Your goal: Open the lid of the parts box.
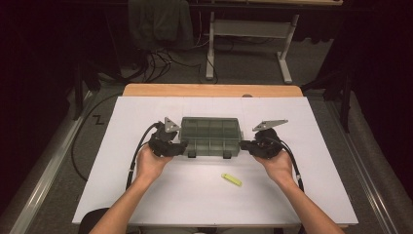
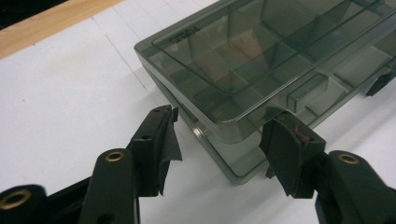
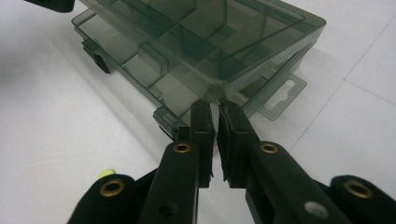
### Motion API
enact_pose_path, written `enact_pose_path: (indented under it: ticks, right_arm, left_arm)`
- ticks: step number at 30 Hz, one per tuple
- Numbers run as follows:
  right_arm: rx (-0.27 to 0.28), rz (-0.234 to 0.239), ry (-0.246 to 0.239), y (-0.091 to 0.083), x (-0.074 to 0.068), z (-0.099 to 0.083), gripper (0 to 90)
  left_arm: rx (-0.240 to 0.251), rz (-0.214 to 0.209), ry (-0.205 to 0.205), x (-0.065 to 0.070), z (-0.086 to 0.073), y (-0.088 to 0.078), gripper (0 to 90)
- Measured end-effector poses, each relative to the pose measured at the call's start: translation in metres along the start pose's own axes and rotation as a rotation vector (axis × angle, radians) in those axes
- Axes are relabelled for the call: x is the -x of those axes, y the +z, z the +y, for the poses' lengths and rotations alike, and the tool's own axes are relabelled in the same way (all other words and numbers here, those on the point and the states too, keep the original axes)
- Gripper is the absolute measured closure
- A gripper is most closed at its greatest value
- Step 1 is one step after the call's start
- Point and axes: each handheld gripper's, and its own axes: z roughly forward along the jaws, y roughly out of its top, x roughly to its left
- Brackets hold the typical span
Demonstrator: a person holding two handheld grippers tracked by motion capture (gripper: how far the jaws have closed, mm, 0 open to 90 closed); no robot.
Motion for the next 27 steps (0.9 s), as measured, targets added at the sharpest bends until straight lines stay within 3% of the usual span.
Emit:
enact_pose_path:
  ticks: [10,21,27]
  right_arm:
    - [-0.023,-0.006,0.023,0.008,0.001,0.000,83.3]
    - [-0.033,-0.035,0.114,0.014,0.012,0.006,80.8]
    - [-0.043,-0.056,0.140,0.020,0.016,0.013,79.4]
  left_arm:
    - [0.029,-0.015,-0.036,0.000,0.007,-0.001,44.2]
    - [0.066,-0.036,-0.090,0.000,0.019,-0.001,44.2]
    - [0.084,-0.041,-0.112,0.000,0.024,0.000,44.4]
